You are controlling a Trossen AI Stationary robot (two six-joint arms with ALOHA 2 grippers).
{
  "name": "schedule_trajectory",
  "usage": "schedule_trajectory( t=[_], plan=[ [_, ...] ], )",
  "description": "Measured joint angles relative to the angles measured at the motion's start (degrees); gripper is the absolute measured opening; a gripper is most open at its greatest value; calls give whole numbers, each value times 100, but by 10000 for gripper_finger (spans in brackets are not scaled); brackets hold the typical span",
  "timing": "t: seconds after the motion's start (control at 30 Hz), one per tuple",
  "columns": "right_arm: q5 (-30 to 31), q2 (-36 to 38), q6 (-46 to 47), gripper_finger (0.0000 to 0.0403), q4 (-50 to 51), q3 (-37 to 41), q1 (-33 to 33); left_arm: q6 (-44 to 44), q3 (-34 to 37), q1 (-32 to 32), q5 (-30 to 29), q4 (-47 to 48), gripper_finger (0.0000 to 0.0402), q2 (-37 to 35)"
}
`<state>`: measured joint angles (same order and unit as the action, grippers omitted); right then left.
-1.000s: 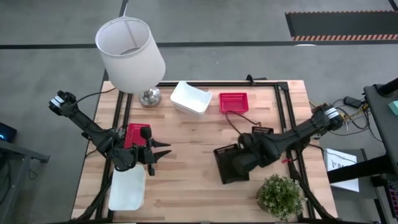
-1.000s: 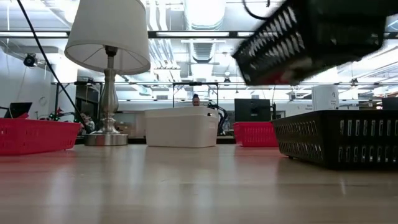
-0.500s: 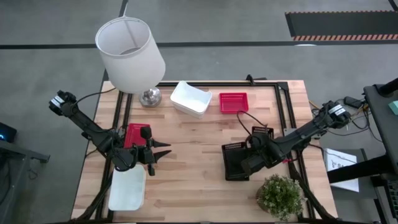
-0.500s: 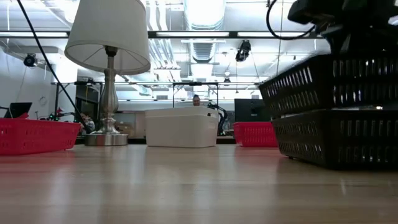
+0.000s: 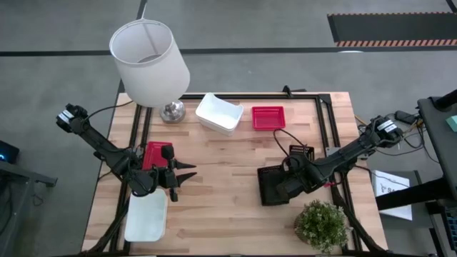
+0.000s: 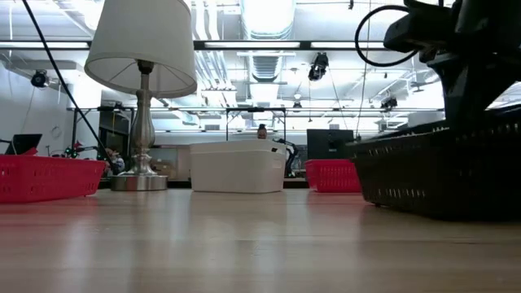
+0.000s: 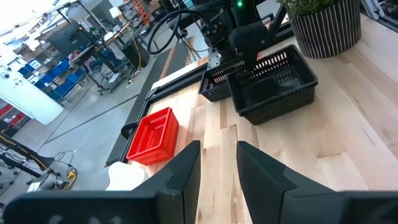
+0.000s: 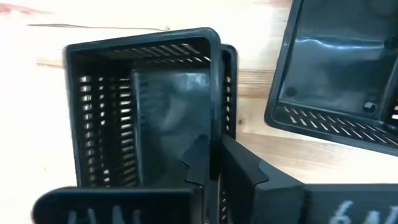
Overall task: Stack baskets by color
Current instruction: Stack the left black bin on top of the middle black bin, then stack the bottom red bin on top of the top red bin
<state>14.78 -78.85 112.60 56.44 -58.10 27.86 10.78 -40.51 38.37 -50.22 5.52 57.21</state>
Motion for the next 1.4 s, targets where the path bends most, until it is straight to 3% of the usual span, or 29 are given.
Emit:
schedule_trajectory(
  t=[0.33,0.5,0.67,0.93,1.17,1.4],
  plan=[
    [-197,52,-161,116,8,12,-2,-1,0,0,0,2,88,0],
    [-531,170,-316,131,27,12,-2,-2,0,0,0,2,88,0],
    [-373,190,-904,97,22,12,-13,-8,0,0,0,0,88,0],
    [522,192,-2700,17,-205,14,-66,-40,0,-2,1,-60,88,108],
    [1377,192,-4247,9,-333,14,-206,-46,0,-14,2,-358,88,308],
    [1593,273,-5286,9,-355,19,-438,-34,0,-89,2,-879,88,458]
  ],
)
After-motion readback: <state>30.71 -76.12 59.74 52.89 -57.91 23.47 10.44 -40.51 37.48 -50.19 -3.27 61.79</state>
